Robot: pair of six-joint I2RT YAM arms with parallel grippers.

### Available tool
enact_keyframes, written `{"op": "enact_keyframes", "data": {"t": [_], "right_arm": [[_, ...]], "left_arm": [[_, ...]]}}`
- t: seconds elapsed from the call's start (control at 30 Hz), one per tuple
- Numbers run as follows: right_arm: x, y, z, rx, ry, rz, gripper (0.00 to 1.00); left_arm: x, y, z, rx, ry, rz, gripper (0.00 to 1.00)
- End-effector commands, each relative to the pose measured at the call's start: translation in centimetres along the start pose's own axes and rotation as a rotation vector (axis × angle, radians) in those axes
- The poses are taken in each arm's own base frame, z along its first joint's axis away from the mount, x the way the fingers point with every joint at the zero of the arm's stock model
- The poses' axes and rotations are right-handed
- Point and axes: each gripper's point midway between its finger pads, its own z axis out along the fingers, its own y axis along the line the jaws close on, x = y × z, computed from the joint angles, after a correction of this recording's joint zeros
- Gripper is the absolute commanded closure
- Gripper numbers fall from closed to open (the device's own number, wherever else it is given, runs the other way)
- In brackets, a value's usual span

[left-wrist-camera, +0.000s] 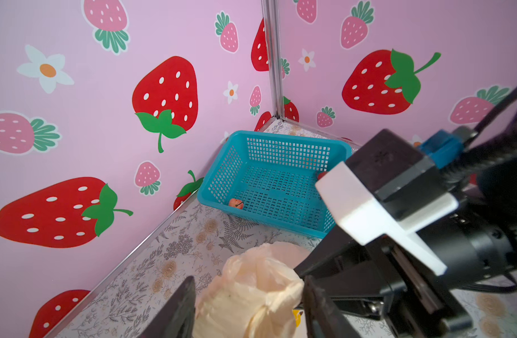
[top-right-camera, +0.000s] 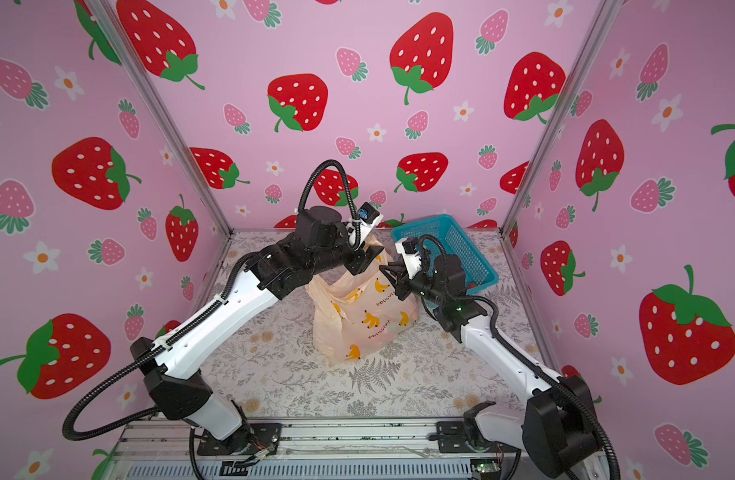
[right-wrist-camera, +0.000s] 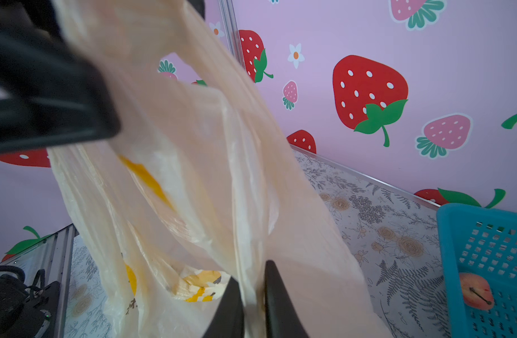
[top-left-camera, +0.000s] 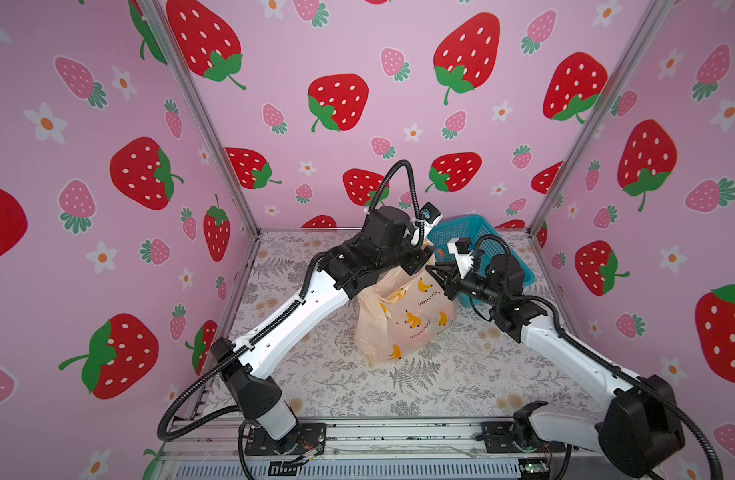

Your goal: Place the fake fruits into the plastic bag and tie a complex knot

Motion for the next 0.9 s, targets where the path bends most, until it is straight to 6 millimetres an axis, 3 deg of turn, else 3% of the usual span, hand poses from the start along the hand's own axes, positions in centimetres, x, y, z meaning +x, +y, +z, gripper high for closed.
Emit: {"op": "enact_keyframes", "data": {"t": [0.0, 0.3, 0.37, 0.43, 0.5, 0.6, 0.8, 0.87], "right_arm": [[-0.4, 0.1, -0.3, -0.011, -0.016, -0.004, 0.84], [-0.6, -0.2, -0.3, 0.004, -0.018, -0.01, 0.83], [-0.9, -0.4, -0.6, 0.024, -0.021, -0.033, 0.73], [-1.4, -0.3, -1.3, 0.043, -0.031, -0.095, 0.57], [-2.0, 0.2, -2.0, 0.044, -0.052, -0.182, 0.4], [-2.9, 1.5, -2.8, 0.004, -0.091, -0.28, 0.23], [-6.1, 3.0, -2.5, -0.057, -0.219, -0.299, 0.06], [-6.8, 3.0, -2.2, -0.027, -0.254, -0.28, 0.05]], "left_arm": [[-1.5, 0.4, -0.6, 0.004, -0.037, 0.014, 0.5], [-1.4, -0.5, -0.9, 0.078, -0.04, -0.059, 0.79], [-1.4, -0.7, -1.3, 0.097, -0.038, -0.085, 0.83], [-1.5, -1.0, -1.9, 0.124, -0.038, -0.123, 0.89], [-1.5, -1.7, -2.5, 0.179, -0.042, -0.168, 0.93], [-1.5, -2.5, -3.3, 0.249, -0.056, -0.224, 1.0], [-2.1, -2.9, -4.1, 0.352, -0.063, -0.412, 1.0], [-2.3, -2.9, -4.2, 0.361, -0.056, -0.486, 1.0]]}}
